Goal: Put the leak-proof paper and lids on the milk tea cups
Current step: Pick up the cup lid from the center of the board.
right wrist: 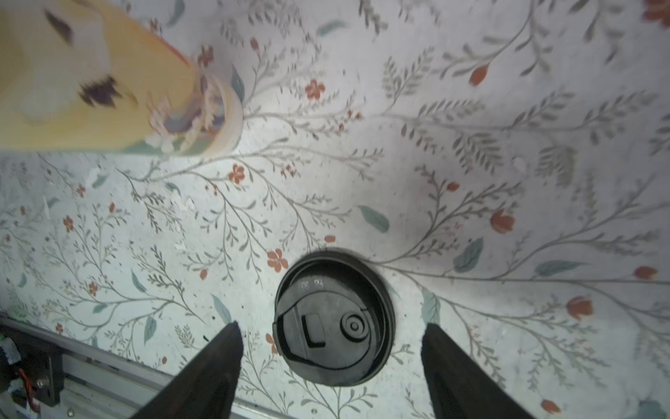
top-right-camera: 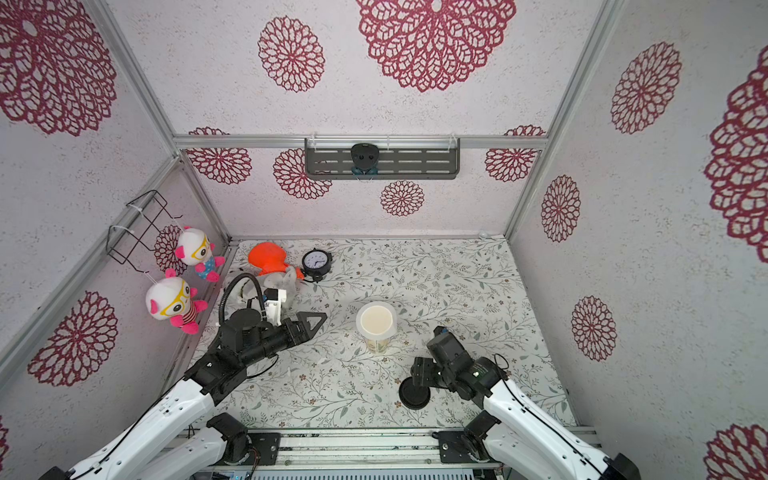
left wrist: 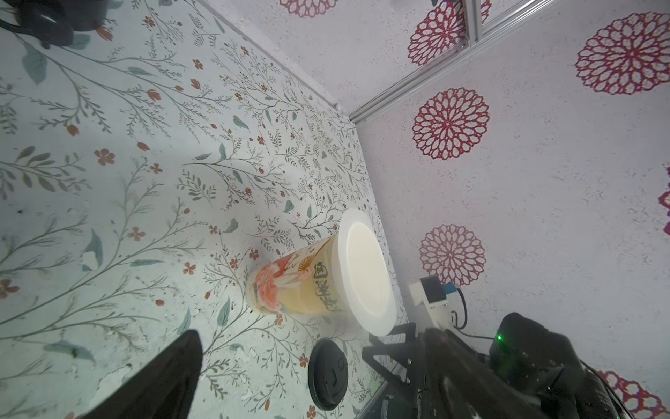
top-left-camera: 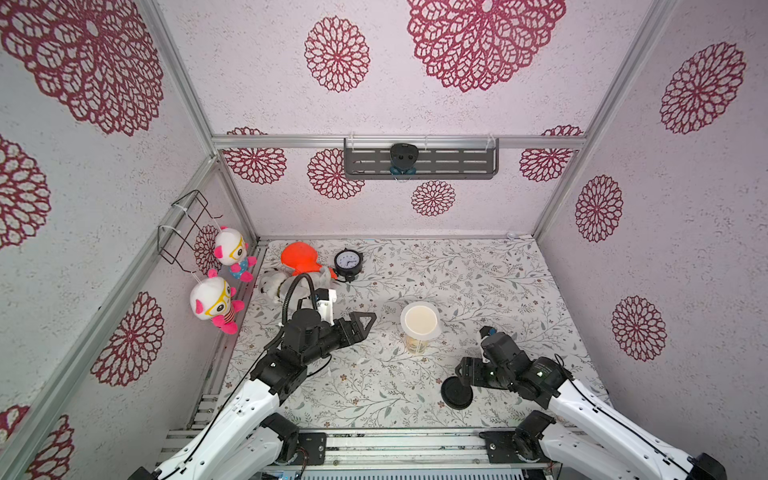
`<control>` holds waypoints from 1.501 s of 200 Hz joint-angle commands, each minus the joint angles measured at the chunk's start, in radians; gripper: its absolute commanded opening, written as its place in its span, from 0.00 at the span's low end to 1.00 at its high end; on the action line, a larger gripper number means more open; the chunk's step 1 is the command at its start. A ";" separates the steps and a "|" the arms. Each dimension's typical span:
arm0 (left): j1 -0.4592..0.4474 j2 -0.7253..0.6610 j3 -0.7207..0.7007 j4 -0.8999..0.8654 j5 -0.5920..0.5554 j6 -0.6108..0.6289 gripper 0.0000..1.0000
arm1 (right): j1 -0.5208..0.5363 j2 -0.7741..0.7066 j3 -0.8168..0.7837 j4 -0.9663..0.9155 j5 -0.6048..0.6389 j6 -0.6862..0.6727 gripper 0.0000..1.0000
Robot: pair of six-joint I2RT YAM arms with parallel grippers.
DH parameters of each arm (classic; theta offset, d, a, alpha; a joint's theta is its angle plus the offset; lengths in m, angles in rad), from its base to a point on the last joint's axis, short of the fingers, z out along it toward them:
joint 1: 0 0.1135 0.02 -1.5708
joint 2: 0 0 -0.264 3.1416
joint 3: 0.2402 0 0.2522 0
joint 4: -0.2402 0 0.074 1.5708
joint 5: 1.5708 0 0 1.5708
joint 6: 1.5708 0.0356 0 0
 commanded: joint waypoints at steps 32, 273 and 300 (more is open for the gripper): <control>0.010 -0.027 -0.011 -0.053 -0.021 0.021 0.98 | 0.198 0.125 -0.008 0.080 0.130 0.169 0.80; 0.015 -0.033 -0.031 -0.084 -0.047 0.021 0.97 | 0.283 0.322 0.002 0.111 0.191 0.109 0.80; 0.016 -0.028 -0.028 -0.083 -0.044 0.025 0.98 | 0.299 0.349 0.008 0.102 0.205 0.107 0.80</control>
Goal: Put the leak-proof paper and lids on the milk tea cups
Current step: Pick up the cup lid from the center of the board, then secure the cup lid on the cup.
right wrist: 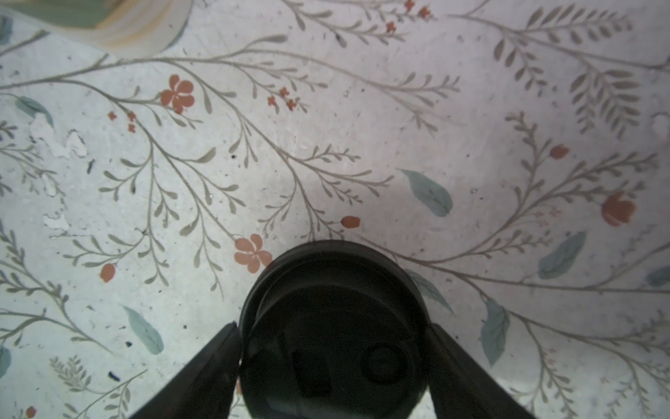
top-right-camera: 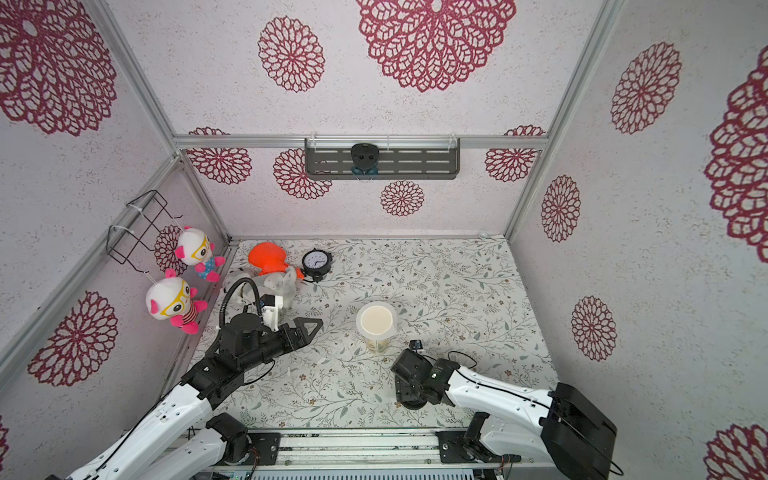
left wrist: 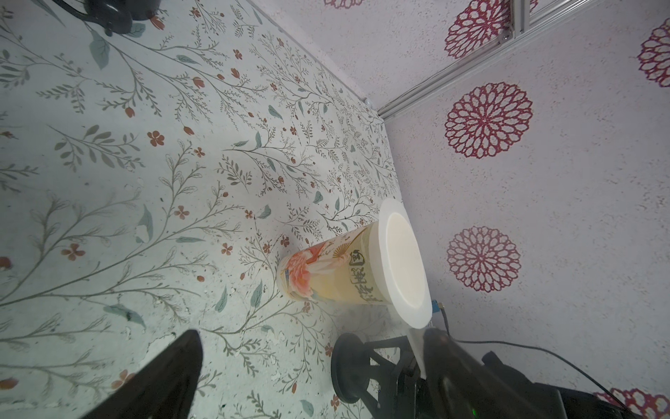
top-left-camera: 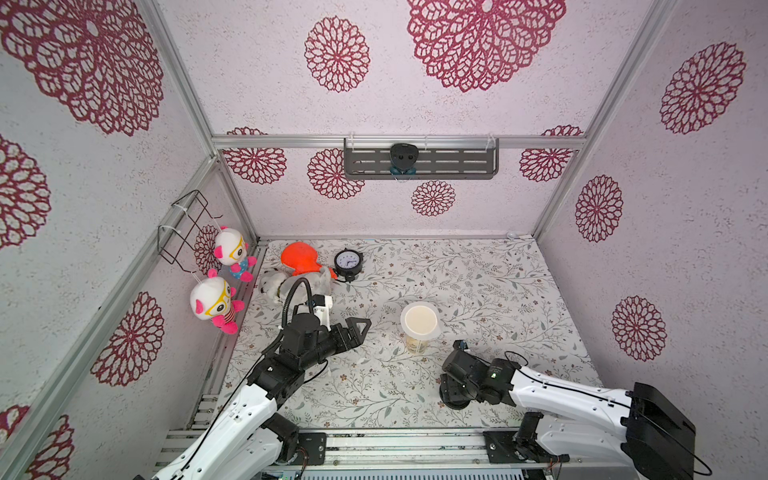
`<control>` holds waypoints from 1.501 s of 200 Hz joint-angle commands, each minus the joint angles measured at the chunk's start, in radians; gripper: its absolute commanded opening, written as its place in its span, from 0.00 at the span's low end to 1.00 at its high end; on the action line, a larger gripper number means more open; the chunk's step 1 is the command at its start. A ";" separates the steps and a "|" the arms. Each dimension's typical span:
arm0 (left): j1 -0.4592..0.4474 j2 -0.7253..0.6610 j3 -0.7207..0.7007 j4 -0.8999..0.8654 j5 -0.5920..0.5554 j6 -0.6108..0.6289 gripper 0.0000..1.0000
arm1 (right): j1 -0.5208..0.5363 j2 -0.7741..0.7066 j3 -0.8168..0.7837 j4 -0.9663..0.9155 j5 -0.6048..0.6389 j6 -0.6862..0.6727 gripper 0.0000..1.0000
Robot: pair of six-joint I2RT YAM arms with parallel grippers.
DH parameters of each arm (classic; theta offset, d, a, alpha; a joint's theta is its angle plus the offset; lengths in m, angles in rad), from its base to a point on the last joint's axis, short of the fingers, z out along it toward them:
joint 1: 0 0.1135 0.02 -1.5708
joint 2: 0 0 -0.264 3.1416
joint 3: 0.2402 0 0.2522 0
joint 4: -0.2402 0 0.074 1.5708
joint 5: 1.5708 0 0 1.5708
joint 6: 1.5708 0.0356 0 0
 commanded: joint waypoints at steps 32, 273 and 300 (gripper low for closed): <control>0.012 0.009 -0.008 -0.012 -0.007 0.017 0.98 | 0.036 0.048 0.010 -0.042 0.046 -0.022 0.81; 0.029 -0.023 0.077 -0.029 0.022 0.036 0.98 | -0.079 -0.094 0.530 -0.506 0.189 -0.253 0.54; 0.029 0.003 0.093 -0.014 0.033 0.041 0.98 | -0.099 0.005 0.705 -0.539 0.195 -0.340 0.54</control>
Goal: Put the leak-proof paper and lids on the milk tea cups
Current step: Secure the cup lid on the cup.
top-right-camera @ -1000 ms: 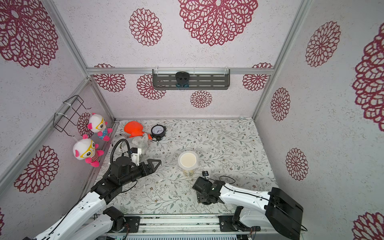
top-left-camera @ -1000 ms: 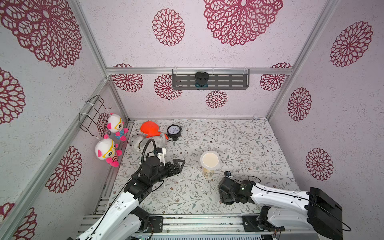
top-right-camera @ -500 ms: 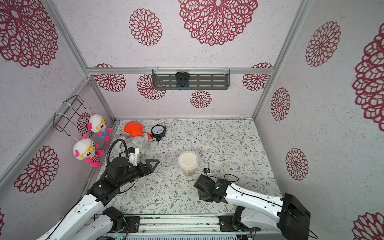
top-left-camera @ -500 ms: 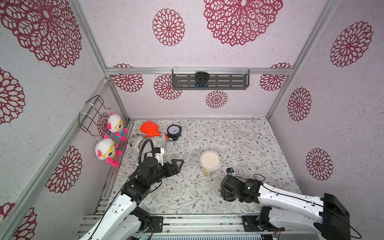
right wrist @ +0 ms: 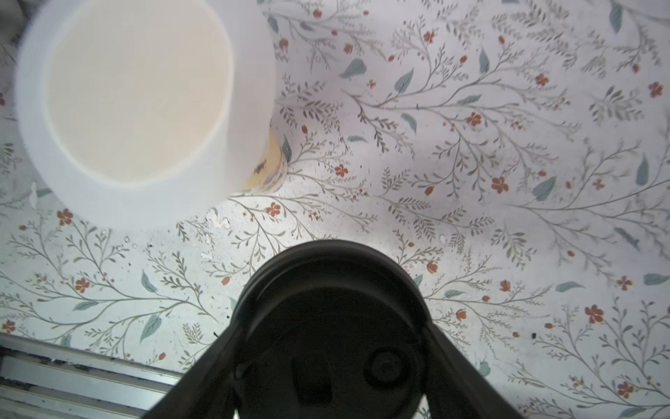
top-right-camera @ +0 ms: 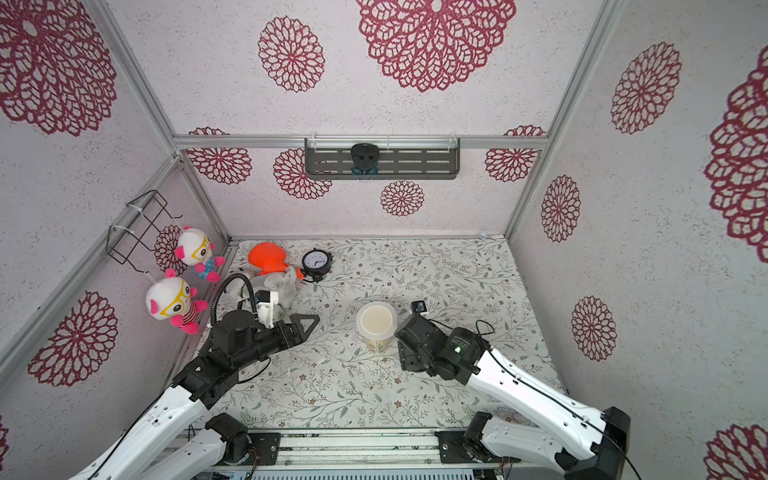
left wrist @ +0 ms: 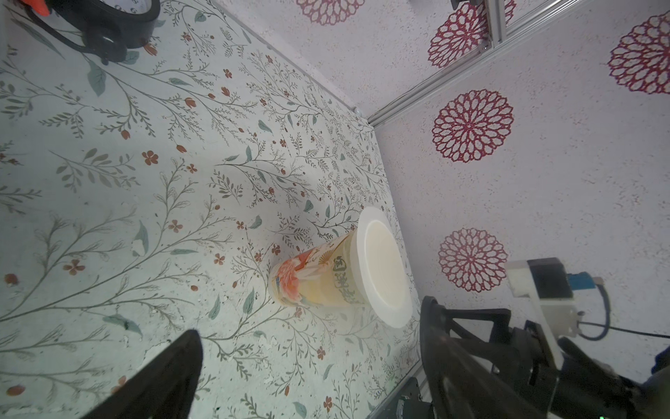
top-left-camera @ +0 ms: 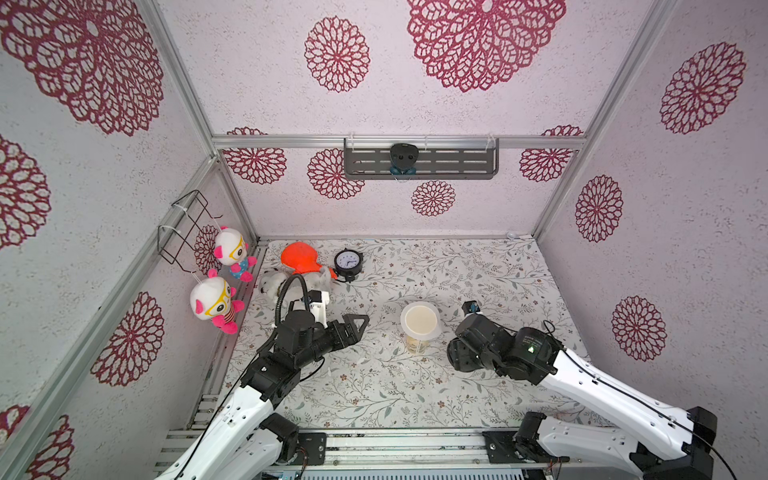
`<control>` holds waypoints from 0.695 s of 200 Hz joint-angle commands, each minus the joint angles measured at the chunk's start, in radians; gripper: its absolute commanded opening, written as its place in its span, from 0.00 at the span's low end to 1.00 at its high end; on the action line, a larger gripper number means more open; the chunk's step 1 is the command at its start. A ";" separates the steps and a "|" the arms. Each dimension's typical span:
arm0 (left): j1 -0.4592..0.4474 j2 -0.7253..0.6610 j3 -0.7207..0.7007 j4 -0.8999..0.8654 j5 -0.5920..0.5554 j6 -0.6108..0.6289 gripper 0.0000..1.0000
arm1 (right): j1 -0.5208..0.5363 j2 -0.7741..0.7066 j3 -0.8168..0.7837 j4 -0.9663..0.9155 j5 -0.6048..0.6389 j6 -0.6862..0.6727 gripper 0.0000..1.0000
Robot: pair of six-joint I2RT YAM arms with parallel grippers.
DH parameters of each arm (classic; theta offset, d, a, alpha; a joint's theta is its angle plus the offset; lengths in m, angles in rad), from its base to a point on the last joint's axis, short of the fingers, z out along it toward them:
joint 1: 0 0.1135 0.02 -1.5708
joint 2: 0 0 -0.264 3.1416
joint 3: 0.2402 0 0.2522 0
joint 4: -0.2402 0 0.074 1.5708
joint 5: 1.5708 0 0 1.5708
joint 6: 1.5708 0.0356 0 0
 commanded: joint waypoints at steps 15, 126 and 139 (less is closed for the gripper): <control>0.010 0.033 0.036 0.043 0.018 0.017 0.98 | -0.019 0.141 0.217 -0.060 0.026 -0.154 0.54; 0.014 0.155 0.117 0.087 0.035 0.057 0.98 | -0.079 0.473 0.485 0.009 -0.142 -0.315 0.52; 0.016 0.169 0.123 0.088 0.036 0.062 0.97 | -0.090 0.479 0.483 0.013 -0.160 -0.321 0.52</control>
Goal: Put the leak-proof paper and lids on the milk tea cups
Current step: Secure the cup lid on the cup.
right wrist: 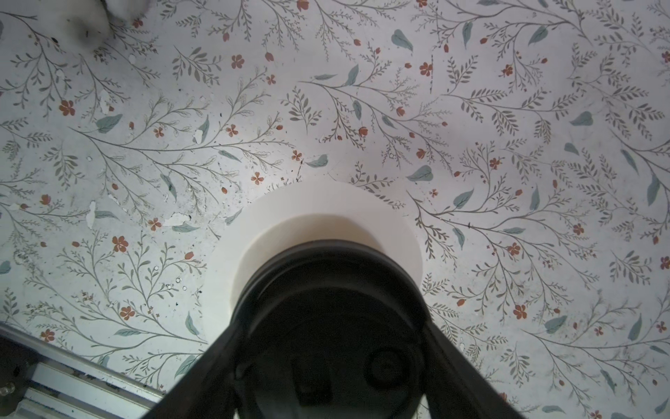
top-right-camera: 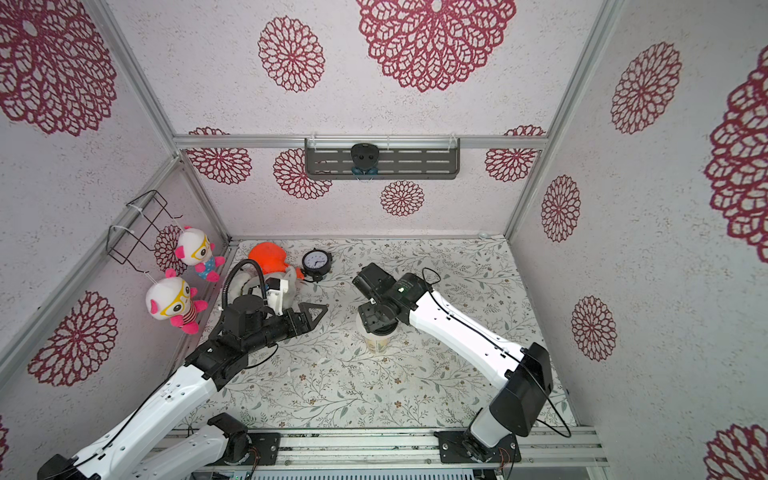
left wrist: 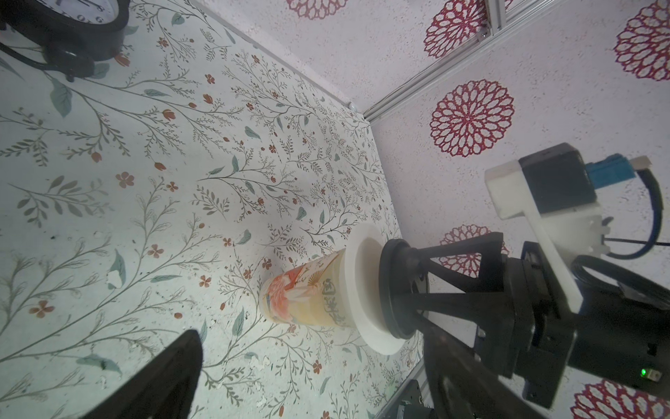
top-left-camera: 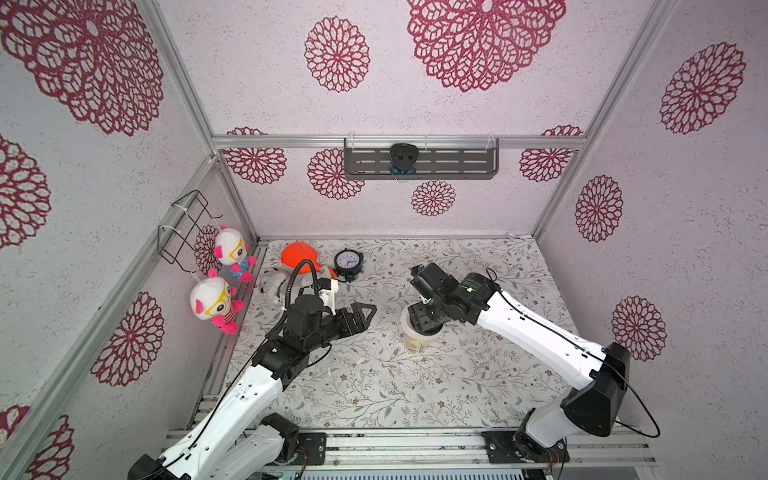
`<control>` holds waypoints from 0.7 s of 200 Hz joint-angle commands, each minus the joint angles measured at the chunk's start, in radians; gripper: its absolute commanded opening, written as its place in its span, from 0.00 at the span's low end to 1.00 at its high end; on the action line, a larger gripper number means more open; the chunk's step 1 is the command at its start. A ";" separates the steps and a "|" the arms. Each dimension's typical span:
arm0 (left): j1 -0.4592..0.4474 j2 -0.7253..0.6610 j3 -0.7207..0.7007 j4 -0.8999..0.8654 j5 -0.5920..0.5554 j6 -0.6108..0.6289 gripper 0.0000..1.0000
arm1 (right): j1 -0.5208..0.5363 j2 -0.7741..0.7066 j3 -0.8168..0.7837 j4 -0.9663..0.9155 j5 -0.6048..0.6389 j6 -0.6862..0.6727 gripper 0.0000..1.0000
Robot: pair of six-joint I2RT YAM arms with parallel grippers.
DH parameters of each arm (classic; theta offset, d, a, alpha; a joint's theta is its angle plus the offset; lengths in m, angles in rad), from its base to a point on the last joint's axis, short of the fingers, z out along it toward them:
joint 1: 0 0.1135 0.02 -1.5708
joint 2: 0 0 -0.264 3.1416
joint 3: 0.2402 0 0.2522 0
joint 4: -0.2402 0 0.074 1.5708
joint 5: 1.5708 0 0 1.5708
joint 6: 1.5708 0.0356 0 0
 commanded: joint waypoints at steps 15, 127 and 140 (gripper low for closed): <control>0.015 0.034 0.040 0.042 0.013 0.024 0.97 | -0.032 0.002 0.026 0.014 -0.067 -0.046 0.52; 0.018 0.114 0.062 0.080 0.047 0.027 0.97 | -0.051 0.057 0.027 0.019 -0.124 -0.087 0.52; 0.018 0.118 0.061 0.083 0.051 0.027 0.97 | -0.051 0.060 0.022 0.025 -0.128 -0.088 0.52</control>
